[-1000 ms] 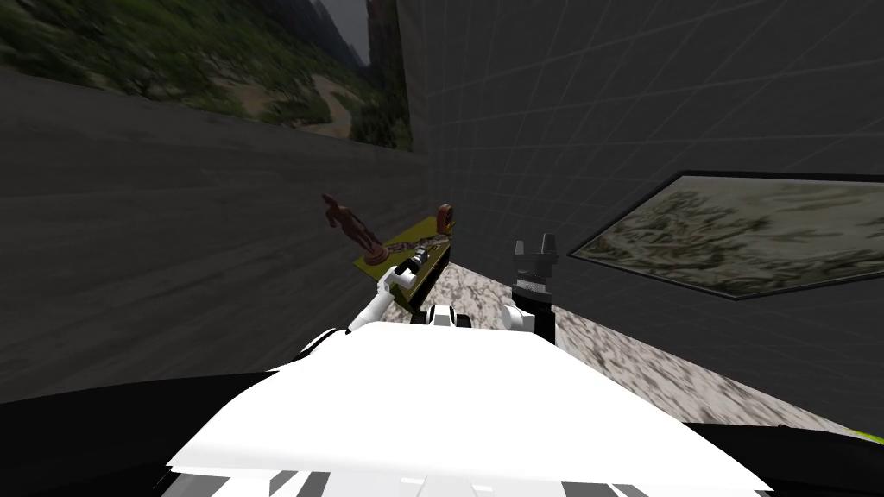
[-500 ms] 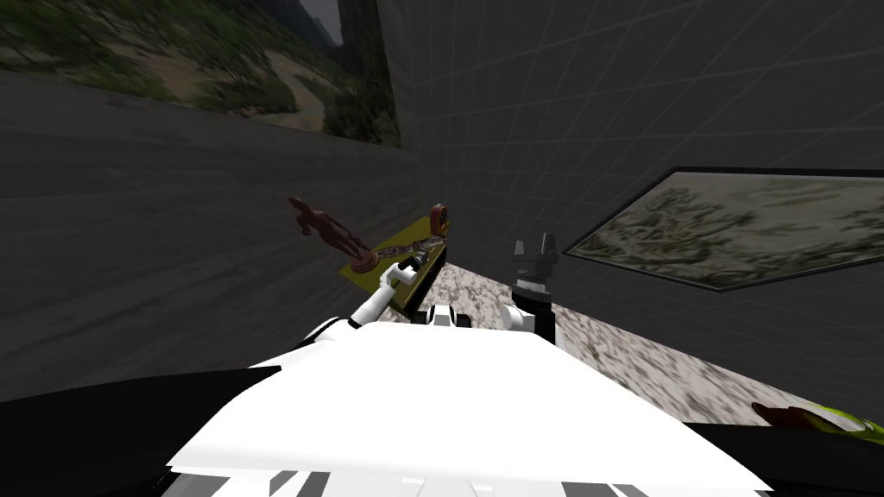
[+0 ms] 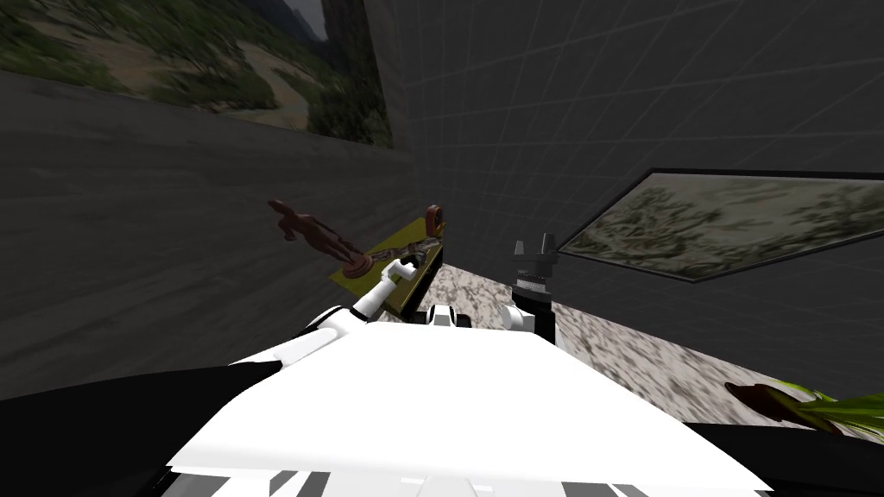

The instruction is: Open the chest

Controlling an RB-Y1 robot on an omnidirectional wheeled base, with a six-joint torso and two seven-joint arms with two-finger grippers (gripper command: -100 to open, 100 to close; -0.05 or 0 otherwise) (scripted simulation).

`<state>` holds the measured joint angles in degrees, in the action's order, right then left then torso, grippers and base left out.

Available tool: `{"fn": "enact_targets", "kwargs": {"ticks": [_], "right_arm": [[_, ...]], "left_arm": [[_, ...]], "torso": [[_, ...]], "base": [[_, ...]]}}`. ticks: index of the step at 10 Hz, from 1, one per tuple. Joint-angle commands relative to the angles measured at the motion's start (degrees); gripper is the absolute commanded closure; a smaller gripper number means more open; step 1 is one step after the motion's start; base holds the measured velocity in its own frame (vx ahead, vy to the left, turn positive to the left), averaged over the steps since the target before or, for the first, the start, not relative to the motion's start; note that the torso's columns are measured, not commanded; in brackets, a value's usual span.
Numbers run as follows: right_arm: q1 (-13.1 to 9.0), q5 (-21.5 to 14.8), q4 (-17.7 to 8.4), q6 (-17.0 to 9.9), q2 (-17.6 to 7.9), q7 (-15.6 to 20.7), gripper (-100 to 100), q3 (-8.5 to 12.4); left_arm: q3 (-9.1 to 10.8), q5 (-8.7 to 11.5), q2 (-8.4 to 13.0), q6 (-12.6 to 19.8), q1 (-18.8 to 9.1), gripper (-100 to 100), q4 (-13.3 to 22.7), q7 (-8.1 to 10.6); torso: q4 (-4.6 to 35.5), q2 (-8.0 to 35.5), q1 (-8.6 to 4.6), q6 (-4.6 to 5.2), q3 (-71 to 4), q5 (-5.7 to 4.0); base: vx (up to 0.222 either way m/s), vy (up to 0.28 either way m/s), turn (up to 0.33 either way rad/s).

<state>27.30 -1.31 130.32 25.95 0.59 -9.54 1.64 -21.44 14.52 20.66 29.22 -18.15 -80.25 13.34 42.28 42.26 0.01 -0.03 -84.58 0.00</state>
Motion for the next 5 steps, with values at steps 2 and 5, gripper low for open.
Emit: {"fn": "enact_targets", "kwargs": {"ticks": [2,5], "right_arm": [[0.0,0.0,0.0,0.0,0.0,0.0,0,0.0],[0.0,0.0,0.0,0.0,0.0,0.0,0,0.0]], "left_arm": [[-1.57,1.7,2.0,5.6,-3.9,-100,4.3,1.0],[-2.78,3.0,3.6,9.2,-6.9,-100,7.8,1.66]], "torso": [[-0.2,-0.4,0.03,0.12,-0.2,0.06],[-0.4,-0.7,0.09,0.09,-0.4,0.1]], "base": [[0.036,-0.012,-0.101],[0.038,-0.01,-0.082]]}}
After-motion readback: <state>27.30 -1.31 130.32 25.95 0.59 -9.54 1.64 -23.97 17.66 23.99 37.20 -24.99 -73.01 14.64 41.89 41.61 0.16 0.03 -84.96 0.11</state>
